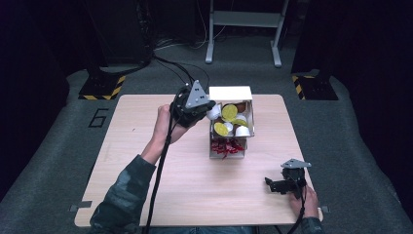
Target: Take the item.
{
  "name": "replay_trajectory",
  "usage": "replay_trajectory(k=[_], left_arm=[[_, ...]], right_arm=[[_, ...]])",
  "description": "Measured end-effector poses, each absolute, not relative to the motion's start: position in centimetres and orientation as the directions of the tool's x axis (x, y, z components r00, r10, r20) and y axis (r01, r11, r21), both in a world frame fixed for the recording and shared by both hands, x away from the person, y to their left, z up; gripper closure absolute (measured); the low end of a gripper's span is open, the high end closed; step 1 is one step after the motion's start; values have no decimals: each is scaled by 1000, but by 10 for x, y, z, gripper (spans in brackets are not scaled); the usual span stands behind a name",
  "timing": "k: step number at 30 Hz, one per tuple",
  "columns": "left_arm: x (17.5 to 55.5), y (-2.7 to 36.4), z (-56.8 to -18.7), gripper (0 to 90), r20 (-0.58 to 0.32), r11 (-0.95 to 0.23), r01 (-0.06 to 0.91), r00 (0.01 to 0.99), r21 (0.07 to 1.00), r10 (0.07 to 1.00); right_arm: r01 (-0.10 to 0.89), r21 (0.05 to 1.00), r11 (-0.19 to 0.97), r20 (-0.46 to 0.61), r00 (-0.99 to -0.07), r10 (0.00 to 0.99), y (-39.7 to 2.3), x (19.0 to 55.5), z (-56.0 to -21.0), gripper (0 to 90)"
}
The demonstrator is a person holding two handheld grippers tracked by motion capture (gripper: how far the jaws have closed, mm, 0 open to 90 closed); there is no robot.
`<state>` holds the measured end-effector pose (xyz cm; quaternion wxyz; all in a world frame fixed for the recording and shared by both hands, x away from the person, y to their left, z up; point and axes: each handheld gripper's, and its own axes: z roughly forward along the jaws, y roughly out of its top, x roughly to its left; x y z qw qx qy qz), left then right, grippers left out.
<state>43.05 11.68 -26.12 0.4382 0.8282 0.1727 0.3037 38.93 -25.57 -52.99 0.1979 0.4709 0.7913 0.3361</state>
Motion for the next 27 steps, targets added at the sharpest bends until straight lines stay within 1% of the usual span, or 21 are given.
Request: replay_trajectory(k=[12,27], left_arm=[[429,151,-269,900,336,-541,60,726,839,601],[437,192,-310,900,264,-510,168,698,843,666]], right_arm=[[613,718,331,3,-478,878,-256,389,-530,0],[611,718,332,3,-480,877,-256,389,-530,0]])
